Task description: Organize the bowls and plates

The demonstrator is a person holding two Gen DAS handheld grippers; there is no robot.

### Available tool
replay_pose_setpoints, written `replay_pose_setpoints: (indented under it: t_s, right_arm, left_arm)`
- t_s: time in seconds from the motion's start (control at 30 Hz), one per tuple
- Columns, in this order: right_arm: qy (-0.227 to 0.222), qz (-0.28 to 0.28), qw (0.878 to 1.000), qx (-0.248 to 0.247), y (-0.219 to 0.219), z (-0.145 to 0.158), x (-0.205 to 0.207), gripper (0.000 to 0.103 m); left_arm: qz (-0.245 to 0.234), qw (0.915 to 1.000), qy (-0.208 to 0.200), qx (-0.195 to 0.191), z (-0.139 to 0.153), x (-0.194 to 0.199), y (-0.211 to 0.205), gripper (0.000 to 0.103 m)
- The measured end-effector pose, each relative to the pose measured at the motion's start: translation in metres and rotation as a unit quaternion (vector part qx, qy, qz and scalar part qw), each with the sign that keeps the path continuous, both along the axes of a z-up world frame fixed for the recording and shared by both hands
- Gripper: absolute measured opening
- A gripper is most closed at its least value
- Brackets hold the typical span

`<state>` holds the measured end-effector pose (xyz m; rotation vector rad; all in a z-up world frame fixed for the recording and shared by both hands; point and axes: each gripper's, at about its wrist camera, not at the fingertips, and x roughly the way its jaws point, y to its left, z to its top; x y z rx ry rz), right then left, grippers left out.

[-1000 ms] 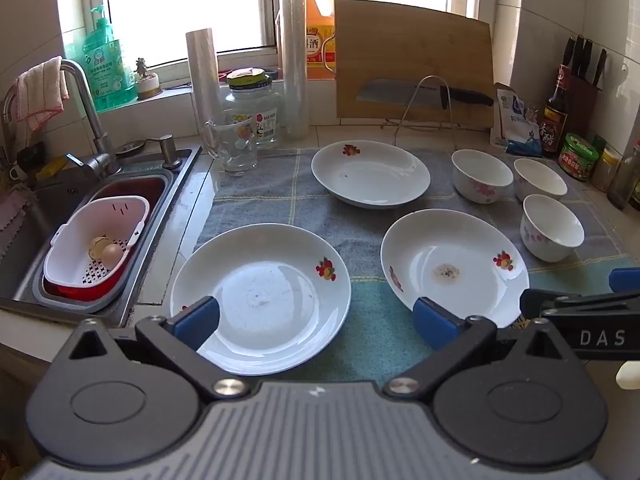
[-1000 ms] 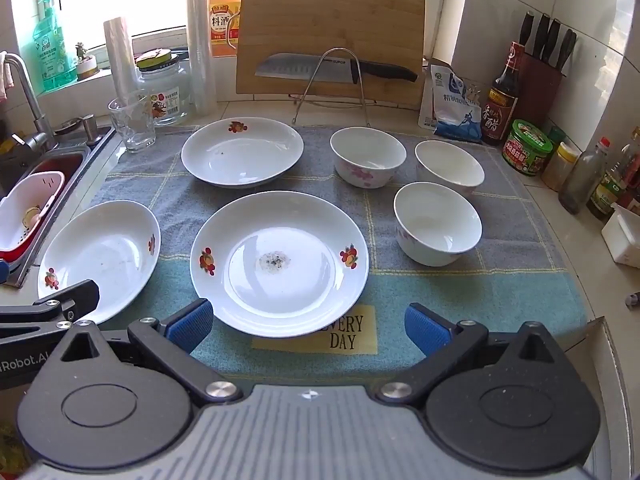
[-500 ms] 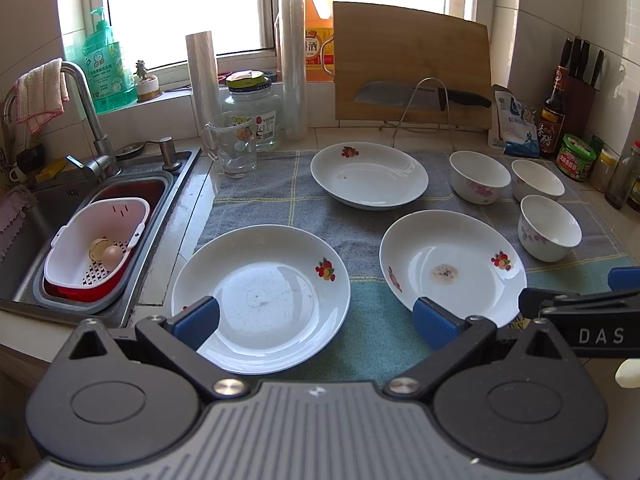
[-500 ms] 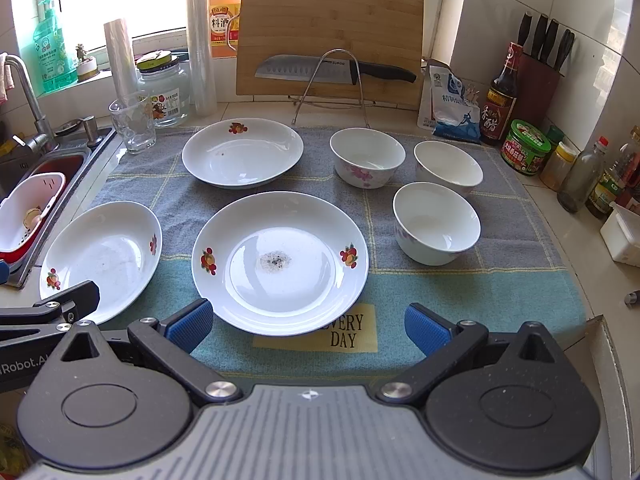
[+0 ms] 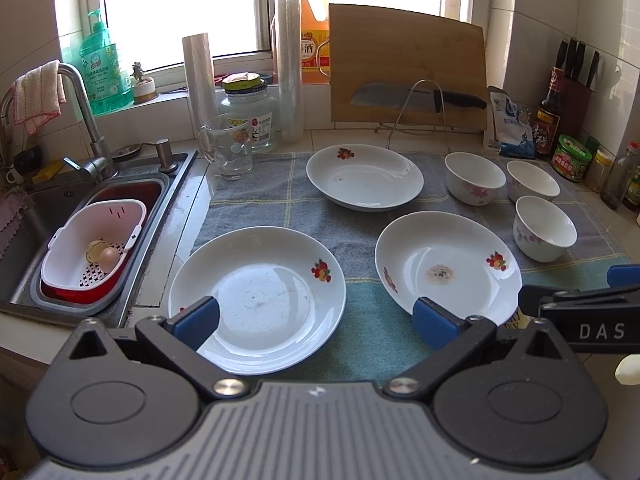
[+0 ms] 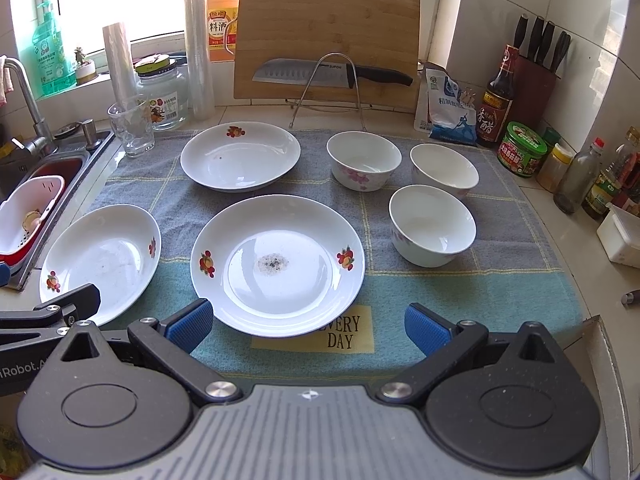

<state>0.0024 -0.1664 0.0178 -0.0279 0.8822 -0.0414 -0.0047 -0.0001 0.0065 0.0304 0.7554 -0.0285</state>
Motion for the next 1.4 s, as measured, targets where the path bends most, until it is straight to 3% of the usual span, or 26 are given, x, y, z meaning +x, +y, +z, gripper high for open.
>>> replay_pose_setpoints:
  t_s: [1.4]
  right_arm:
    - [-0.004,-0.001,1.0,-0.001,-0.0034,0.0006,0.0005,0.103]
  left_arm:
    - [-0.004,1.0,-0.001,0.0,-0.001,-0.0002,0.0008,0.102]
